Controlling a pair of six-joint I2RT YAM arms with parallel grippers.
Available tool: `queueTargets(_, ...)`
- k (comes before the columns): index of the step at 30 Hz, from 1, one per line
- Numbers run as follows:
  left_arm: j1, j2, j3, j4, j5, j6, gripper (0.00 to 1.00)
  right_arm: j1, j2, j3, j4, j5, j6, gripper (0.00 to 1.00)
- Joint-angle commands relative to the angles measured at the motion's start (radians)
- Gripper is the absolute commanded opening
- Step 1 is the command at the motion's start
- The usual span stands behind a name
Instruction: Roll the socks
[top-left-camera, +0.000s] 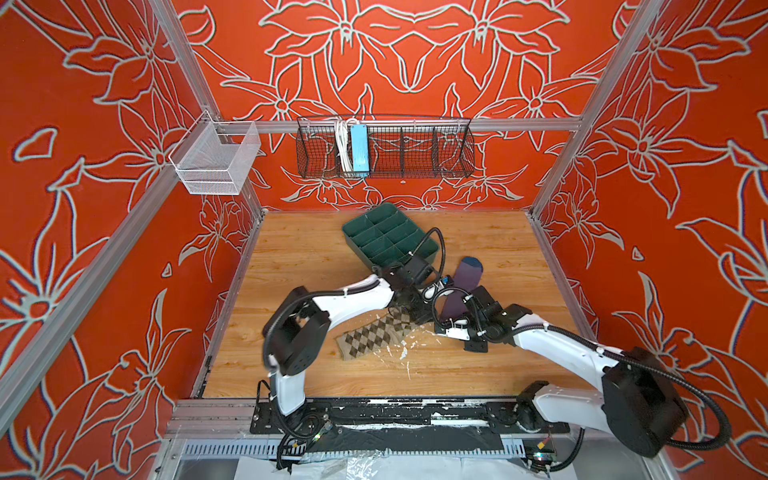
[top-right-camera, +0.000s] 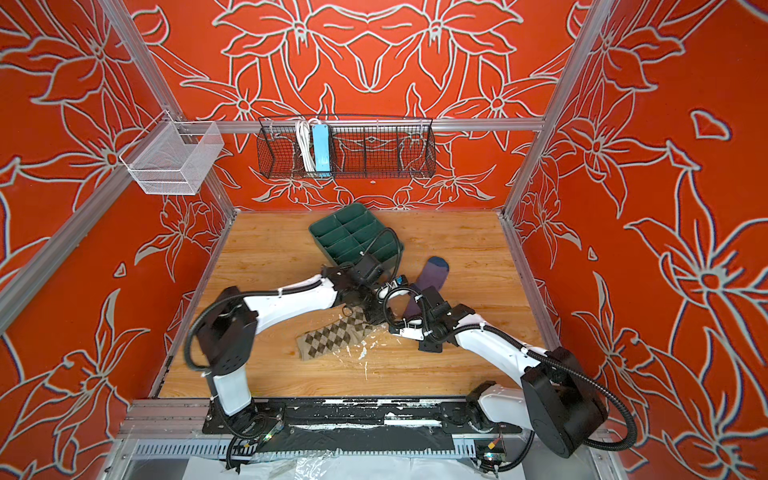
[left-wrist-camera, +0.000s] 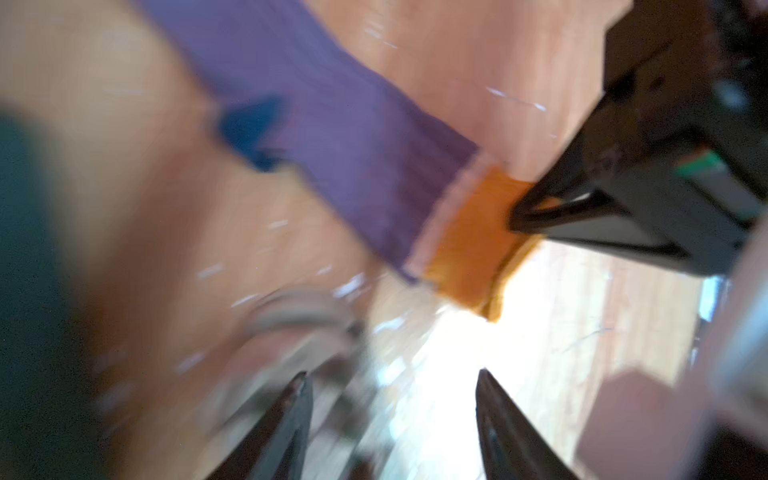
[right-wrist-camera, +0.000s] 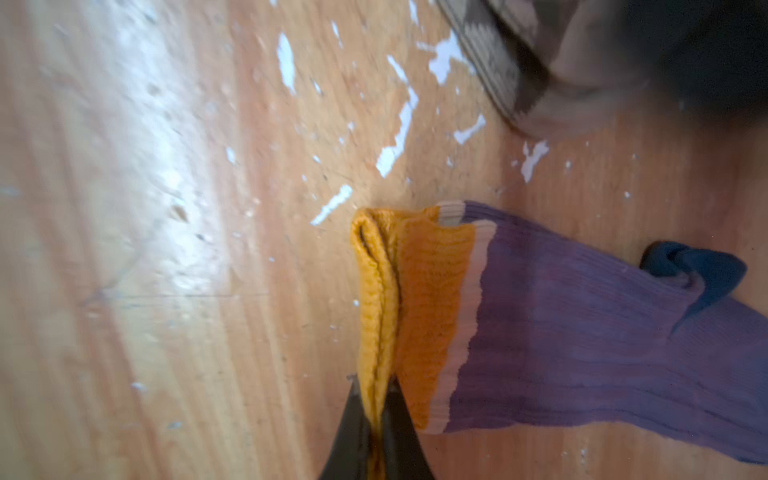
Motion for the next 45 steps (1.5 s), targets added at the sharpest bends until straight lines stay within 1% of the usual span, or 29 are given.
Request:
queueTargets(1, 0.016, -0.192, -0.173, 0.318, -0.399, 0.025, 0.62, 0.007, -0.021, 0.011, -0.1, -0.119, 0.055, 0.0)
queueTargets(2, 0.016, -0.254, -0.233, 0.363, -0.435, 0.076, 0.62, 0.006, -0.022, 0.006, -0.102, -0.13, 0.064, 0.0)
queueTargets(3, 0.016, -0.317, -0.29, 0.391, -0.44, 0.136, 0.61, 0.006, -0.022, -0.001, -0.103, -0.138, 0.067, 0.0)
queueTargets(4, 0.016, -0.369, -0.335, 0.404, -0.427, 0.177, 0.6, 0.007, -0.02, -0.01, -0.101, -0.149, 0.067, 0.0)
queueTargets(7, -0.014, -0.551, -0.447, 0.367, -0.327, 0.328, 0.59, 0.006, -0.005, -0.028, -0.087, -0.169, 0.07, 0.0)
queueTargets(8, -0.038, -0.618, -0.487, 0.355, -0.271, 0.401, 0.58, 0.006, 0.005, -0.026, -0.091, -0.176, 0.068, 0.0)
queueTargets(9, -0.067, -0.683, -0.534, 0.348, -0.211, 0.503, 0.59, 0.007, 0.017, -0.017, -0.103, -0.181, 0.068, 0.0)
queueTargets(10, -0.096, -0.737, -0.583, 0.368, -0.178, 0.582, 0.62, 0.005, 0.029, -0.009, -0.108, -0.184, 0.066, 0.0)
queueTargets(12, -0.174, -0.831, -0.686, 0.49, -0.166, 0.707, 0.65, 0.005, 0.067, 0.006, -0.12, -0.186, 0.06, 0.0)
queueTargets(14, -0.25, -0.852, -0.715, 0.5, -0.19, 0.769, 0.65, 0.004, 0.124, 0.039, -0.149, -0.196, 0.06, 0.0)
queueTargets(17, -0.326, -0.802, -0.747, 0.559, -0.248, 0.82, 0.64, -0.002, 0.247, 0.12, -0.22, -0.247, 0.082, 0.0)
queueTargets(20, -0.345, -0.696, -0.773, 0.639, -0.251, 0.831, 0.63, -0.007, 0.381, 0.218, -0.3, -0.31, 0.129, 0.0)
queueTargets(23, -0.355, -0.625, -0.784, 0.694, -0.251, 0.81, 0.62, -0.007, 0.458, 0.274, -0.353, -0.345, 0.167, 0.0)
queueTargets(25, -0.356, -0.588, -0.782, 0.71, -0.239, 0.788, 0.63, -0.011, 0.465, 0.285, -0.384, -0.366, 0.157, 0.0)
queueTargets(28, -0.36, -0.504, -0.787, 0.766, -0.228, 0.768, 0.62, -0.034, 0.452, 0.268, -0.383, -0.39, 0.146, 0.0)
queueTargets(33, -0.366, -0.304, -0.77, 0.906, -0.269, 0.744, 0.59, -0.105, 0.492, 0.298, -0.401, -0.464, 0.136, 0.0)
queueTargets(38, -0.368, -0.122, -0.707, 1.012, -0.303, 0.718, 0.55, -0.158, 0.543, 0.342, -0.432, -0.528, 0.123, 0.0)
queueTargets(41, -0.368, -0.045, -0.666, 1.051, -0.31, 0.708, 0.52, -0.174, 0.552, 0.346, -0.428, -0.548, 0.121, 0.0)
queueTargets(45, -0.368, 0.011, -0.633, 1.074, -0.334, 0.68, 0.48, -0.177, 0.558, 0.351, -0.424, -0.55, 0.119, 0.0)
